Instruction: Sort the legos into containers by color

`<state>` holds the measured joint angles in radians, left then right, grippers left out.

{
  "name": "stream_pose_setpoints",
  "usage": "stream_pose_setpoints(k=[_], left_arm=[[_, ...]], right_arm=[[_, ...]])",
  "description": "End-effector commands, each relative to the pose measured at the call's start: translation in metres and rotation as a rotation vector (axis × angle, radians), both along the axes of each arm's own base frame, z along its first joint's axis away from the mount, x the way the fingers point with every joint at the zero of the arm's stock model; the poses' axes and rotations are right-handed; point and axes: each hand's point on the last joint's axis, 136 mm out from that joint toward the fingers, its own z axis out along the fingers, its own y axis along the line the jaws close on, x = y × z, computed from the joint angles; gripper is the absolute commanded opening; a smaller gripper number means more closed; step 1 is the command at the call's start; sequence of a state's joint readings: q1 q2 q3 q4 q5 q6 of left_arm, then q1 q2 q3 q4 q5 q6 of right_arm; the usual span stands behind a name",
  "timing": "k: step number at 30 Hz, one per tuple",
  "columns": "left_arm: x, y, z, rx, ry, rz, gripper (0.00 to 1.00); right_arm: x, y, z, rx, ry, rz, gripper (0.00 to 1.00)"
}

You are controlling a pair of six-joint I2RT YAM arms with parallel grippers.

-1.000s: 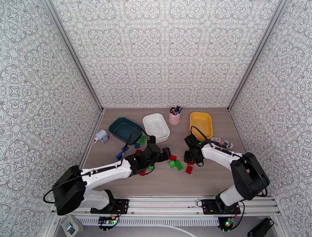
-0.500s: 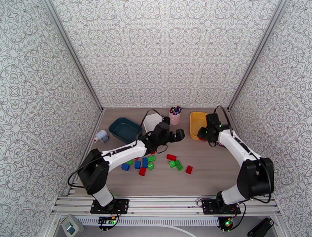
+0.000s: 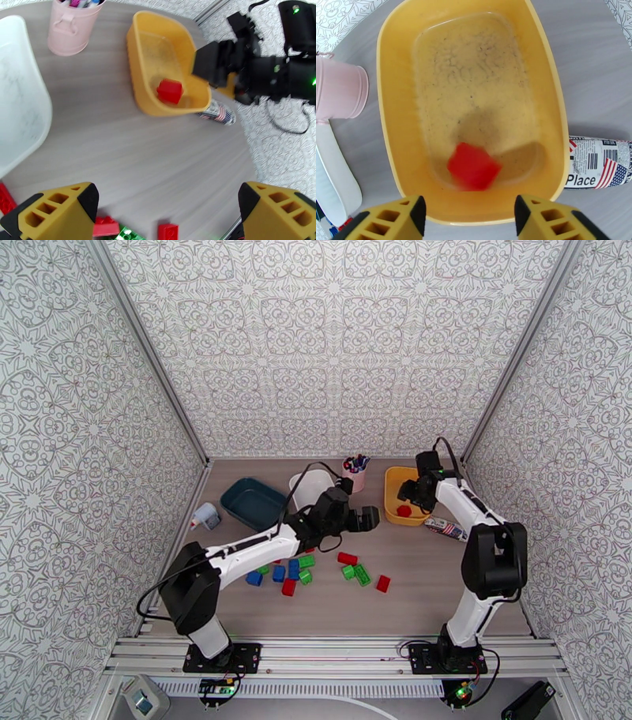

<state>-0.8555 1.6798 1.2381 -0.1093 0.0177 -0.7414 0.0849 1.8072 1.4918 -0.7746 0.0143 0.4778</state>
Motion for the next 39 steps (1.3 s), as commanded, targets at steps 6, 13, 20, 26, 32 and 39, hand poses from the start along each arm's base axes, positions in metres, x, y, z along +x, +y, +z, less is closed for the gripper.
stream_pose_setpoints(k=[6,13,20,26,32,39], left_arm=[[-0.017,0.031,-0.004,0.107,-0.032,0.045,0.99],[-0.035,0.060,-0.015,0.112,-0.012,0.097,0.99],[-0.049,0.086,-0.030,0.091,0.013,0.172,0.99],[-0.057,0.090,-0.048,0.091,0.055,0.186,1.00],[-0.059,0.085,-0.052,0.094,0.065,0.177,0.99],[-0.061,0.083,-0.053,0.094,0.067,0.170,0.99]], right_arm=[[-0.043,0.012,0.037,0.047,-0.065,0.055,0.66],[-0.113,0.052,0.006,0.084,0.015,0.172,0.68],[-0.192,0.087,-0.051,0.097,0.142,0.247,0.69],[-0.230,0.102,-0.074,0.118,0.192,0.258,0.66],[-0.237,0.107,-0.085,0.118,0.201,0.229,0.62],[-0.232,0.114,-0.094,0.098,0.214,0.228,0.60]])
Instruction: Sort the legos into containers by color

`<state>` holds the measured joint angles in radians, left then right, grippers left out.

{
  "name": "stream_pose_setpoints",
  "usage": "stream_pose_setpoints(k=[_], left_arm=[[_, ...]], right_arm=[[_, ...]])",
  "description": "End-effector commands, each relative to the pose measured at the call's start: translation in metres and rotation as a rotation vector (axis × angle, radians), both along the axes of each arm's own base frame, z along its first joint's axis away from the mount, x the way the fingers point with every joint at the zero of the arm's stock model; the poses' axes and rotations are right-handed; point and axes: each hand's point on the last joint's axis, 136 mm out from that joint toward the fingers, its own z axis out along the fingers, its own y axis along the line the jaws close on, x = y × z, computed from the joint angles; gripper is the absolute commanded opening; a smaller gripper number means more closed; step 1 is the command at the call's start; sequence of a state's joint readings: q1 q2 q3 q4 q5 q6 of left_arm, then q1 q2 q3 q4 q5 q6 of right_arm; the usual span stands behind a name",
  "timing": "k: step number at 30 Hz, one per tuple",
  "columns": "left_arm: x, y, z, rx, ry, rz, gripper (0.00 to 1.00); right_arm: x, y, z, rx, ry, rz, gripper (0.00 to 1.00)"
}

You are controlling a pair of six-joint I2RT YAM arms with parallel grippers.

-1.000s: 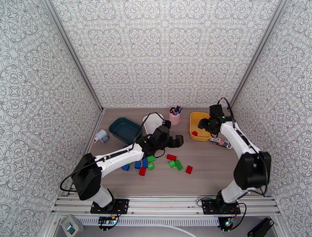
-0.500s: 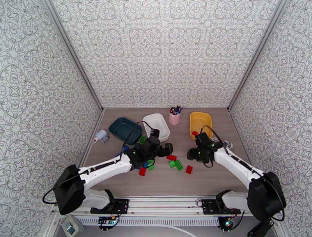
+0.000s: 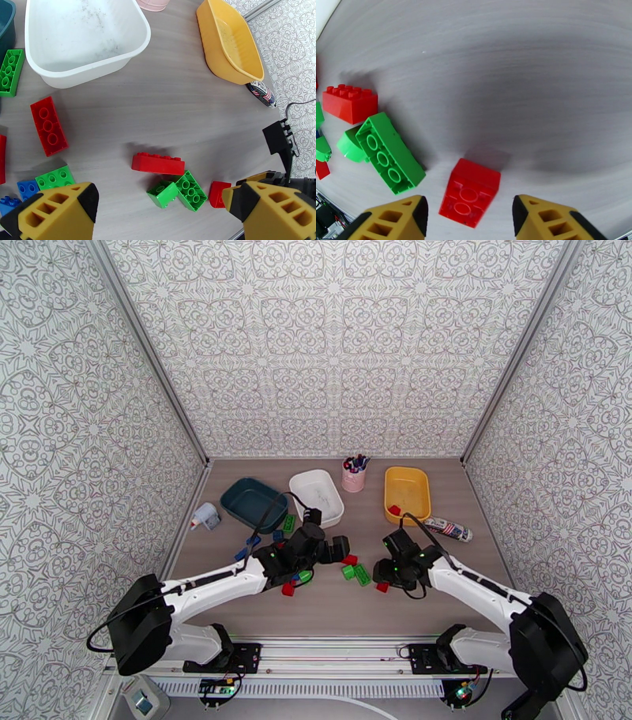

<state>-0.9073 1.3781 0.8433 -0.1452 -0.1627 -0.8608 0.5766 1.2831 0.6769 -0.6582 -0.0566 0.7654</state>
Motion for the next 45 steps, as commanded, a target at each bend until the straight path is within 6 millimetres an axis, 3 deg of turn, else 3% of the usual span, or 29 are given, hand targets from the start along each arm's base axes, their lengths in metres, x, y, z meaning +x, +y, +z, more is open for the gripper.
stream_pose_setpoints(k=[1,10,15,20,23,29,37,42,45], left_arm=[[0.000,-0.002,-0.003,-0.003,-0.004,0.006,0.99],[-0.002,-0.004,-0.005,-0.008,0.001,0.004,0.99],[-0.002,-0.006,-0.005,-0.009,0.003,-0.002,0.99],[0.000,-0.010,-0.007,-0.008,0.008,-0.007,0.99],[0.002,-0.020,-0.008,-0.021,0.013,-0.031,0.99],[0.014,-0.058,0.002,-0.045,0.007,-0.127,0.99],[0.061,-0.105,0.030,-0.132,0.006,-0.192,0.99],[0.088,-0.105,0.032,-0.080,0.040,-0.129,0.99],[0.091,-0.098,0.036,-0.072,0.028,-0.113,0.99]], right_arm=[[0.005,0.002,-0.005,-0.020,-0.009,-0.019,0.60],[0.000,-0.002,-0.024,-0.075,0.028,-0.016,0.54],[-0.003,-0.003,-0.032,-0.082,0.040,-0.017,0.44],[-0.001,-0.008,-0.025,-0.100,0.017,-0.025,0.33],[0.007,-0.012,-0.009,-0.108,-0.027,-0.034,0.31],[0.049,-0.029,0.035,-0.090,-0.129,-0.088,0.31],[0.132,-0.078,0.080,-0.076,-0.231,-0.229,0.30],[0.183,-0.097,0.095,-0.074,-0.250,-0.275,0.32],[0.206,-0.104,0.093,-0.076,-0.243,-0.284,0.35]])
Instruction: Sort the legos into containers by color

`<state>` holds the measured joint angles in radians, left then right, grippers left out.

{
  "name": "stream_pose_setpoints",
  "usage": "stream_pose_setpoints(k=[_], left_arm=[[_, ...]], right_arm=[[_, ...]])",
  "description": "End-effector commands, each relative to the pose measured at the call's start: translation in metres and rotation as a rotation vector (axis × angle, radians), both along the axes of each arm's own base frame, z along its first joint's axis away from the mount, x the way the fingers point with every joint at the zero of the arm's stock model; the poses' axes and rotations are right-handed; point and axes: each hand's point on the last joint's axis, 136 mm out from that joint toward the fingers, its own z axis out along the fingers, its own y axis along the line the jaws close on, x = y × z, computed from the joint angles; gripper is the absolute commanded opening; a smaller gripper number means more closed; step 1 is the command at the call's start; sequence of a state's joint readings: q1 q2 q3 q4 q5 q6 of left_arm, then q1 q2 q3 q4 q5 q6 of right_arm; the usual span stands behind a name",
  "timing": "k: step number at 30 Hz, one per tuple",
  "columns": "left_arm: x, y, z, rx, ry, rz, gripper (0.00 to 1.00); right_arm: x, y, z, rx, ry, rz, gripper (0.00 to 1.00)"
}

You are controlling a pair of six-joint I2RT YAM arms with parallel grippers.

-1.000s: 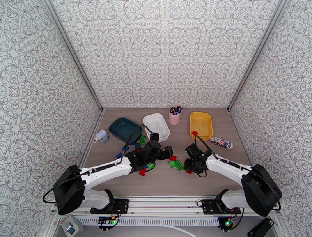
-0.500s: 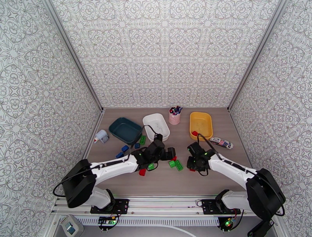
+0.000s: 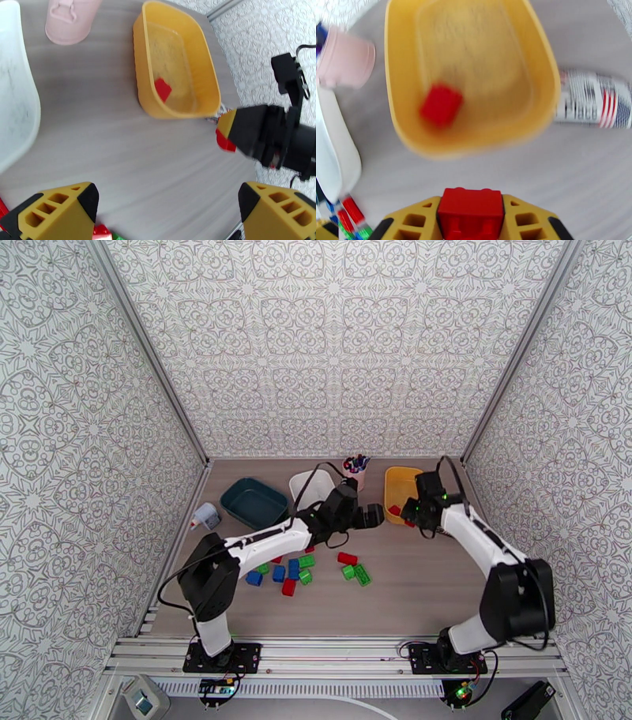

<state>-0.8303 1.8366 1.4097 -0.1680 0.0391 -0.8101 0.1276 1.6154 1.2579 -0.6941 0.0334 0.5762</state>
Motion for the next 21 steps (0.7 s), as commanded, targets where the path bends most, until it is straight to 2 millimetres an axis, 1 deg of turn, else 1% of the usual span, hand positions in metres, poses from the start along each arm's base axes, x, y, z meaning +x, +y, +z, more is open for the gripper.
stream_pose_setpoints(k=[1,3,6,7,10,13,16,19,21], left_arm=[[-0.001,0.010,0.000,0.049,0.006,0.006,0.99],[-0.005,0.018,0.001,0.062,-0.017,0.014,0.99],[-0.012,0.034,0.000,0.084,-0.039,0.035,0.99],[-0.016,0.040,-0.002,0.092,-0.038,0.045,0.99],[-0.023,0.059,-0.009,0.113,-0.027,0.078,0.99],[-0.030,0.079,-0.012,0.131,-0.027,0.120,0.99],[-0.036,0.101,-0.013,0.156,-0.036,0.166,0.99],[-0.044,0.122,-0.013,0.172,-0.040,0.204,0.99],[-0.049,0.135,-0.012,0.170,-0.041,0.228,0.99]], right_arm=[[0.020,-0.003,-0.001,-0.004,0.023,0.026,0.38],[0.030,-0.005,-0.003,-0.011,0.036,0.030,0.42],[0.040,-0.005,-0.002,-0.025,0.047,0.044,0.53],[0.041,-0.005,-0.001,-0.026,0.046,0.049,0.56],[0.041,-0.003,0.007,-0.021,0.031,0.062,0.60],[0.035,0.003,0.016,-0.030,0.011,0.086,0.63],[0.024,0.014,0.024,-0.048,-0.007,0.137,0.65],[0.010,0.036,0.029,-0.059,-0.017,0.221,0.66],[-0.002,0.057,0.027,-0.066,-0.012,0.296,0.68]])
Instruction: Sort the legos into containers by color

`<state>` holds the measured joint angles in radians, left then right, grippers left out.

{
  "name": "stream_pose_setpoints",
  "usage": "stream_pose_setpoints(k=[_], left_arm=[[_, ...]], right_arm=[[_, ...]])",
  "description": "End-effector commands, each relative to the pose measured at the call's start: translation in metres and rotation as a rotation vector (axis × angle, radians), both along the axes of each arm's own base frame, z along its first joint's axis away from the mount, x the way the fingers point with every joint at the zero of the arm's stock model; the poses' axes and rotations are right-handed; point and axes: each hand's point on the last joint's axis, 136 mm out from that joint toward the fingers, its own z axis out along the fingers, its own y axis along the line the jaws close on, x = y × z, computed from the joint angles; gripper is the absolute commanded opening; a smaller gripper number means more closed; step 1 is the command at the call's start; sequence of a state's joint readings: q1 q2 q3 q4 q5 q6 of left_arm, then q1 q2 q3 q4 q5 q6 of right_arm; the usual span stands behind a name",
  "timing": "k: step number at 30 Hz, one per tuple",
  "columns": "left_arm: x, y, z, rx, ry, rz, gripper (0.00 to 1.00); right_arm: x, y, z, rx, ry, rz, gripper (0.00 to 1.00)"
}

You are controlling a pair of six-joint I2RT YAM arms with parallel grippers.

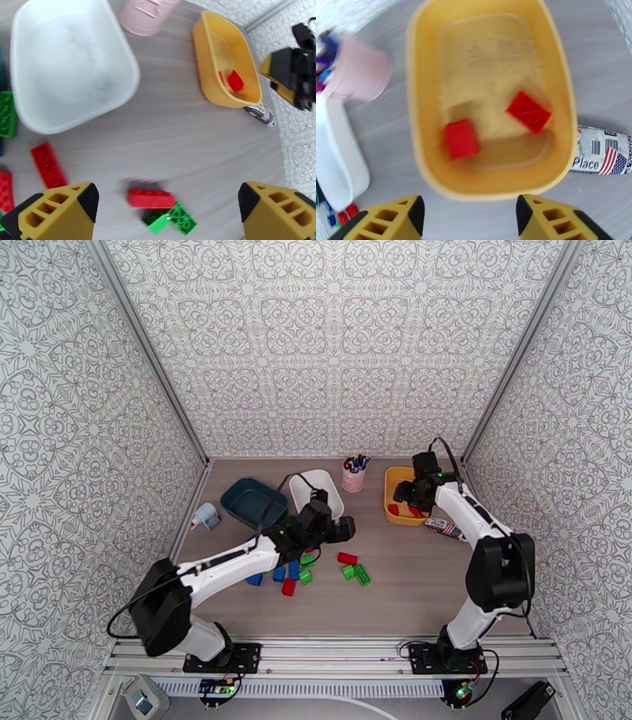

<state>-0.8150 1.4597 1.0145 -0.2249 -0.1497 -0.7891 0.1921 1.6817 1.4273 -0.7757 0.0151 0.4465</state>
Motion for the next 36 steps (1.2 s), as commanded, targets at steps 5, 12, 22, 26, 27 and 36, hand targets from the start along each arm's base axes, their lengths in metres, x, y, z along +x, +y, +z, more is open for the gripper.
stream_pose_setpoints(k=[5,12,22,26,27,36], left_arm=[[-0.016,0.065,-0.006,-0.001,0.008,0.161,0.99],[-0.040,0.115,-0.024,-0.049,0.043,0.280,0.99],[-0.069,0.138,-0.050,-0.086,0.105,0.335,0.99],[-0.074,0.139,-0.056,-0.094,0.118,0.343,0.99],[-0.075,0.139,-0.056,-0.094,0.120,0.342,0.99],[-0.074,0.133,-0.058,-0.089,0.123,0.330,0.99]], right_arm=[[-0.054,0.085,-0.021,-0.061,0.066,0.331,0.69],[-0.107,0.159,-0.061,-0.148,0.142,0.643,0.72],[-0.139,0.188,-0.112,-0.301,0.234,0.819,0.80],[-0.136,0.186,-0.125,-0.358,0.252,0.822,0.80],[-0.135,0.186,-0.128,-0.368,0.255,0.820,0.79],[-0.121,0.185,-0.136,-0.411,0.237,0.766,0.71]])
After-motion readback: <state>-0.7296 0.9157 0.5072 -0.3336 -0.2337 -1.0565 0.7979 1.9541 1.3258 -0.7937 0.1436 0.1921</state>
